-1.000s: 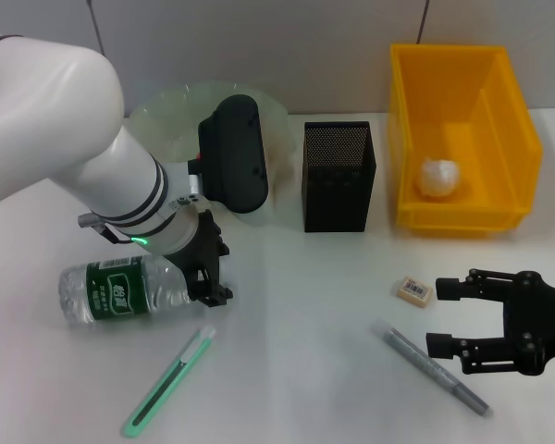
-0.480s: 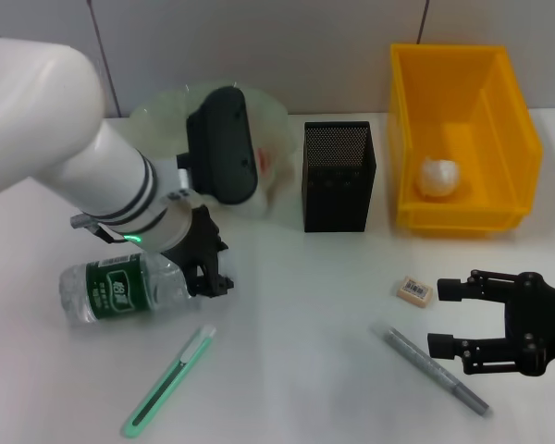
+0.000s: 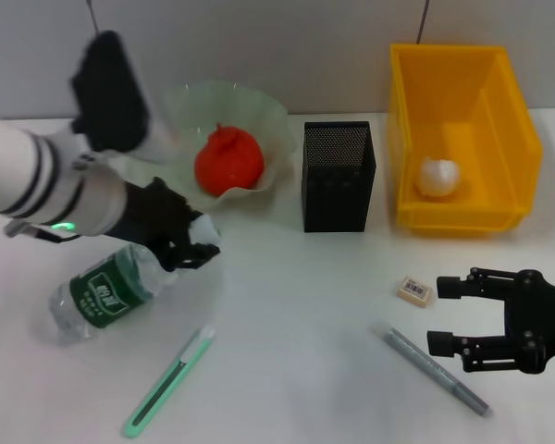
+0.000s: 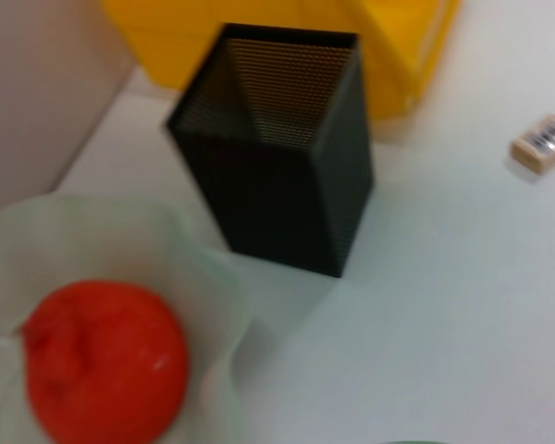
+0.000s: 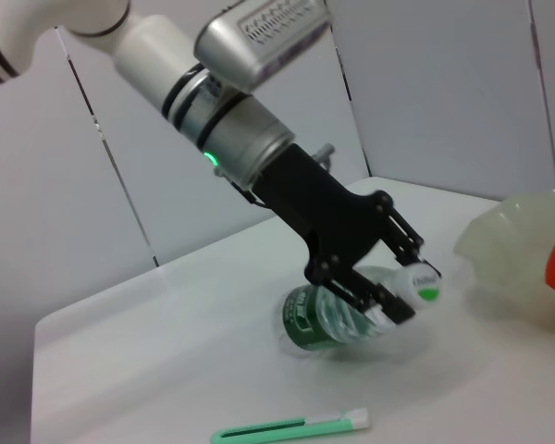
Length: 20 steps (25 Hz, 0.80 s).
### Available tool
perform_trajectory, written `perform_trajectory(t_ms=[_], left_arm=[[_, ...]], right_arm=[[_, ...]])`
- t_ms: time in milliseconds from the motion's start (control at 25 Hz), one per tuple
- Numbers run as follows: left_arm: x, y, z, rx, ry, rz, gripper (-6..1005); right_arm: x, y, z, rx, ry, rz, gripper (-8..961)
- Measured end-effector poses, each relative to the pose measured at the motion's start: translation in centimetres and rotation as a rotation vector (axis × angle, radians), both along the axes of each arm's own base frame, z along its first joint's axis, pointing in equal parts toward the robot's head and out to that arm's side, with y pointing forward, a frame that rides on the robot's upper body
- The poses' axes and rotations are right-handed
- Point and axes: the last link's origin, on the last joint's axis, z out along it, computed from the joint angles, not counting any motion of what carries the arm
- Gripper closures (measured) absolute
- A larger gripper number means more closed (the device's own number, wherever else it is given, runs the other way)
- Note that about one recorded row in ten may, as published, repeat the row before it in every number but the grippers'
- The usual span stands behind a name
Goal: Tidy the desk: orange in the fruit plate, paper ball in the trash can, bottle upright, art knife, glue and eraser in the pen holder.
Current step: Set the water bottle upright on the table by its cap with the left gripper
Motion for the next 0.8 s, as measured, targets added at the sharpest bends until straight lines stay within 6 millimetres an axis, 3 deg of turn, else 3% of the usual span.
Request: perform_trajectory(t_ms=[400,800], left_arm=[[-3.6,-1.2,5.2,0.196,-0.338,0.107,555],[-5.2,-2.7,7.8,0.330,-0.582,0.104,556]], right_arm=[[-0.6,0.4,-0.1,-0.006,0.005,0.013,120],[-0.8,0.7,-0.1,-0.006,0.005,0.020,120]])
